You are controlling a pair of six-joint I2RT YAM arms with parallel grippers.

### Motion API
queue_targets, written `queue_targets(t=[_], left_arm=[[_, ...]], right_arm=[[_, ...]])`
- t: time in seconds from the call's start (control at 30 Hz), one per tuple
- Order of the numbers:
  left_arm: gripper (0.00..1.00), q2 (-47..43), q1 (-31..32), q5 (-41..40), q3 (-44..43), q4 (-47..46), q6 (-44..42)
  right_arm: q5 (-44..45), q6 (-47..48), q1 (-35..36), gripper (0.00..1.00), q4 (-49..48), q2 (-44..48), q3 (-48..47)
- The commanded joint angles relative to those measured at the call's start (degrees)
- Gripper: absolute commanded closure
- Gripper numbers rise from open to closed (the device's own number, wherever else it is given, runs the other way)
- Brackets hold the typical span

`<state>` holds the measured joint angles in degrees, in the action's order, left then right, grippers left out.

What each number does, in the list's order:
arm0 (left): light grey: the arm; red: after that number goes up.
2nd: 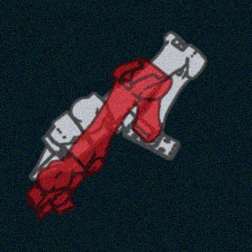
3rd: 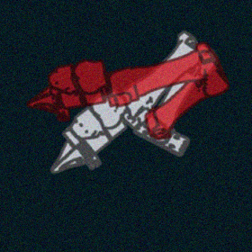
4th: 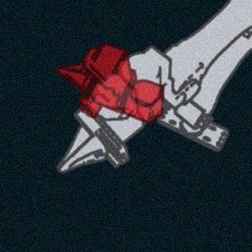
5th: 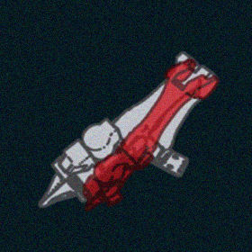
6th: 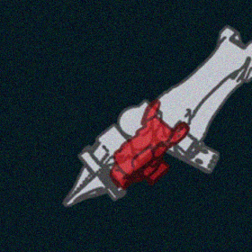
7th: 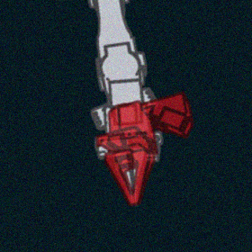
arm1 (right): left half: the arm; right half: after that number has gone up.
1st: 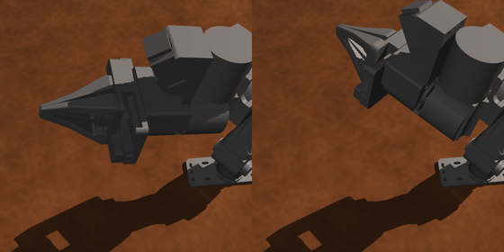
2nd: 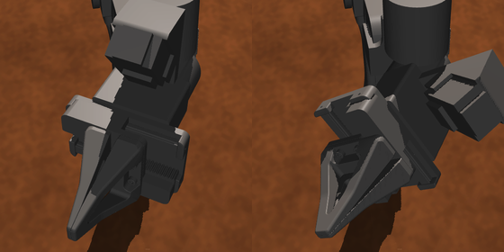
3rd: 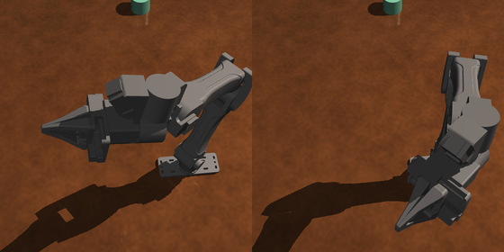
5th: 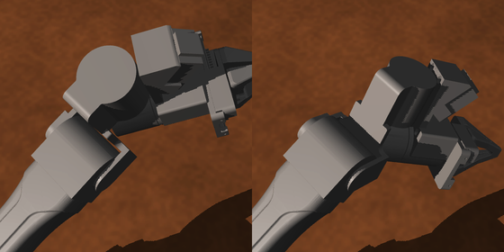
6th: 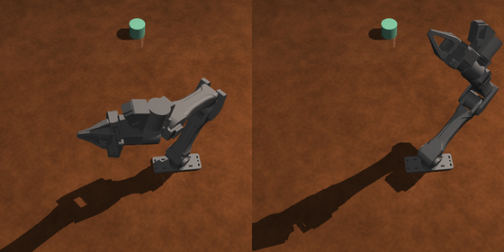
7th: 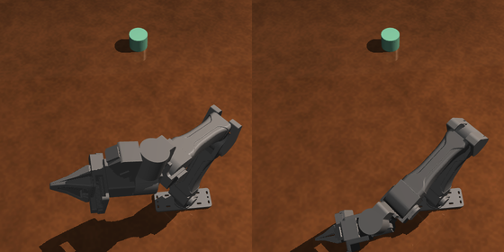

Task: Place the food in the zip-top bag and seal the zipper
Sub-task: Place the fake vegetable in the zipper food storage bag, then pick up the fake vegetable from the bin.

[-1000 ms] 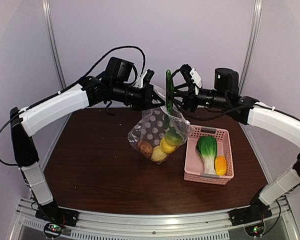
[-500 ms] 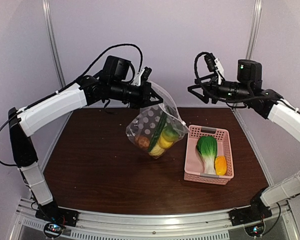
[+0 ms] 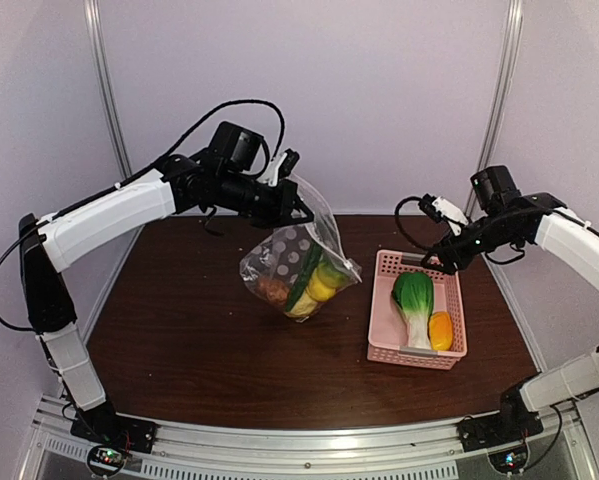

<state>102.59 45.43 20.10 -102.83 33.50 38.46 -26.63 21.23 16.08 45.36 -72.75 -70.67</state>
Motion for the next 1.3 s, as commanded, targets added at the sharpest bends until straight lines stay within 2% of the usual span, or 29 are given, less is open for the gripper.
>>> queue_targets(t=[0.0, 0.23, 0.37, 0.57, 0.77, 0.97, 1.27], left_arm=[[1.00, -1.9, 0.1, 0.5, 3.0, -4.1, -0.1], [1.00, -3.5, 0.1, -0.1, 5.5, -4.6, 0.3], [1.00, -4.1, 0.1, -0.1, 7.1, -6.0, 1.0], [1.00, -5.0, 0.1, 0.8, 6.9, -6.0, 1.3], [1.00, -7.3, 0.1, -0.1, 9.4, -5.9, 1.6], [1.00, -9.0, 0.1, -0.9, 10.9, -5.8, 2.3], [1.00, -9.3, 0.1, -1.6, 11.2, -5.5, 2.2]], right_arm=[[5.5, 3.3, -0.5, 0.33, 7.8, -1.0, 5.1], [7.1, 3.0, -0.5, 0.33, 10.2, -4.3, 8.8], [6.4, -1.9, -0.5, 0.31, 6.9, -8.3, 9.5], [8.0, -13.7, -1.5, 0.26, 4.3, -18.7, 2.7], [3.6, -18.7, -3.8, 0.17, 4.4, -27.2, -4.0], [3.8, -21.2, -4.3, 0.19, 4.9, -33.9, -8.2], [3.2, -24.0, -4.3, 0.21, 3.7, -38.2, -8.4]])
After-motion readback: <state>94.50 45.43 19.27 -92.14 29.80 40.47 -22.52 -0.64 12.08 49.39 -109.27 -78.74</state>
